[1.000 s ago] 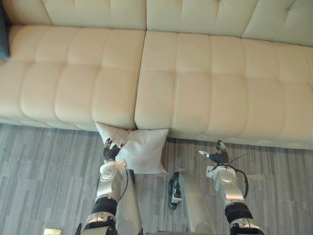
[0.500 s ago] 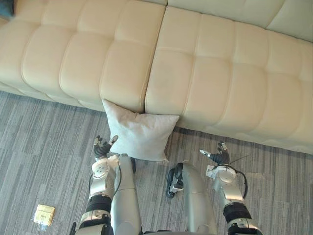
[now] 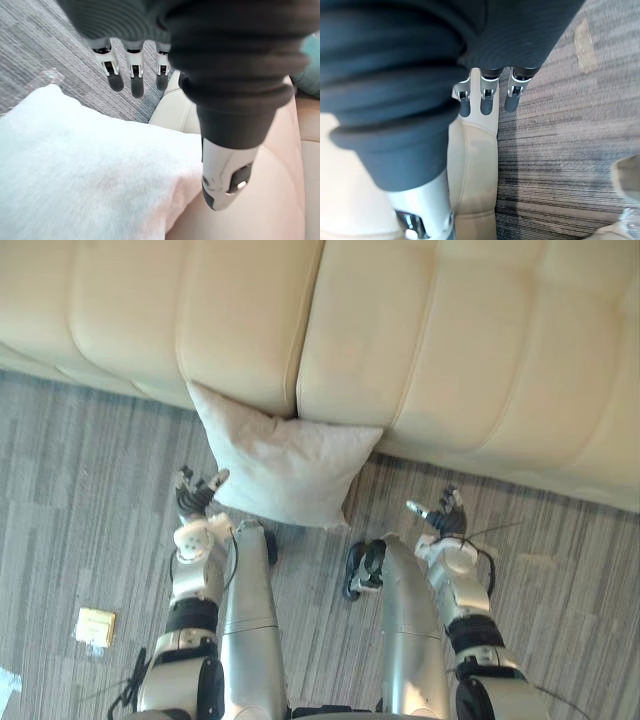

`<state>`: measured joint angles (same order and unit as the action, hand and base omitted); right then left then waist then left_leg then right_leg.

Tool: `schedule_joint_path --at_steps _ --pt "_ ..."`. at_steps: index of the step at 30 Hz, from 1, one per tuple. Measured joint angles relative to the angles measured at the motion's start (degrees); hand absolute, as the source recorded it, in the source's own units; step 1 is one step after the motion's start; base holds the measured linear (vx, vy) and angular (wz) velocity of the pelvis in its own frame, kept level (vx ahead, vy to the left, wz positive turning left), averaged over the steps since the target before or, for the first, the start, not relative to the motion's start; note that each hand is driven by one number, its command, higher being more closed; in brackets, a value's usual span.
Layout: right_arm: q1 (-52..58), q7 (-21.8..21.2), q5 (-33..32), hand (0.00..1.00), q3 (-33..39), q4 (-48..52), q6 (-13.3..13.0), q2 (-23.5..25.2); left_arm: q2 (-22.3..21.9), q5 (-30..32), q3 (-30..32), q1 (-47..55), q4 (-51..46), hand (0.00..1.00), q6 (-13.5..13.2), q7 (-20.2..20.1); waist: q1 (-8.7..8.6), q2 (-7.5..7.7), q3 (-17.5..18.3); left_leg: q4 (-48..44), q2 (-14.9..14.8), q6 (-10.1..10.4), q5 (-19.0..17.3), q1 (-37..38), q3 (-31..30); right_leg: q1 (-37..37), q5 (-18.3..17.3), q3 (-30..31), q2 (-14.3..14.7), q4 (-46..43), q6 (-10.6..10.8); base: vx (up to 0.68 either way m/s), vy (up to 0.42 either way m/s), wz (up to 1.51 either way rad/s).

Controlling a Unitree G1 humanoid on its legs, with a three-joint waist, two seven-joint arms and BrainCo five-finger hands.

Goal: Pick up cushions and gather them together orderly.

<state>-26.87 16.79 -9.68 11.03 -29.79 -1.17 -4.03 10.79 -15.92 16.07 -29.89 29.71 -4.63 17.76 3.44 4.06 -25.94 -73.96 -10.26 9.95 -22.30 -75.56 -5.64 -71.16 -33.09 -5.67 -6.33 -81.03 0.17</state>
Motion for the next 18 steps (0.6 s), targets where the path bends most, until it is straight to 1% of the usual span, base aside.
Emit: schedule_joint_path --at_steps 4,6,11,14,16,18 --pt "-5.3 0.3 -0.4 0.0 -0.7 2.3 -0.1 -0.2 2.2 0.0 1.1 -5.1 -0.7 0.0 0.0 1.2 -0.03 -0.07 -2.7 -2.6 0.7 0.0 0.2 -5.9 -0.8 -5.5 -0.1 -0.2 -0.7 -2.7 0.2 -0.02 0.012 0.05" --pt "-8.0 0.5 -0.4 0.0 -1.0 2.7 -0.2 -0.8 3.2 0.0 1.1 -7.6 -1.2 0.0 0.0 1.3 0.08 0.21 -3.5 -3.3 1.2 0.0 0.5 -8.7 -1.3 -8.0 -0.2 -0.3 -1.0 -3.7 0.3 -0.02 0.017 0.14" --pt "-15.5 1.3 -0.4 0.0 -3.9 3.0 -0.5 -1.6 5.4 0.0 1.3 -14.8 -1.2 0.0 0.0 2.4 0.09 0.32 -4.3 -3.5 2.5 -0.1 2.1 -14.7 -1.7 -13.8 -0.1 -0.7 -2.5 -4.9 0.2 -0.02 0.008 0.16" --pt "-19.8 1.8 -0.4 0.0 -6.3 3.1 -0.5 -1.4 5.8 0.0 0.8 -19.3 -1.3 0.0 0.0 2.6 0.24 0.33 -4.5 -3.5 3.0 0.1 2.6 -17.5 -2.1 -16.3 -0.1 -1.0 -2.8 -5.4 0.2 -0.01 0.009 0.11" --pt "-22.3 2.3 -0.5 0.0 -7.4 3.5 -0.6 -0.9 5.8 0.0 0.1 -22.0 -1.3 0.0 0.0 3.4 0.23 0.27 -5.3 -3.5 3.3 0.1 2.7 -18.4 -2.2 -17.2 -0.1 -1.1 -3.1 -5.5 0.2 0.01 0.005 0.06" --pt "-24.3 3.1 -0.5 0.0 -8.2 3.7 -0.8 -0.8 5.7 -0.1 -2.5 -24.9 -1.3 0.0 -0.1 3.5 0.15 0.23 -5.5 -3.4 3.8 0.3 2.8 -19.4 -2.3 -18.3 -0.1 -1.2 -3.7 -5.7 0.2 0.02 0.007 0.08"
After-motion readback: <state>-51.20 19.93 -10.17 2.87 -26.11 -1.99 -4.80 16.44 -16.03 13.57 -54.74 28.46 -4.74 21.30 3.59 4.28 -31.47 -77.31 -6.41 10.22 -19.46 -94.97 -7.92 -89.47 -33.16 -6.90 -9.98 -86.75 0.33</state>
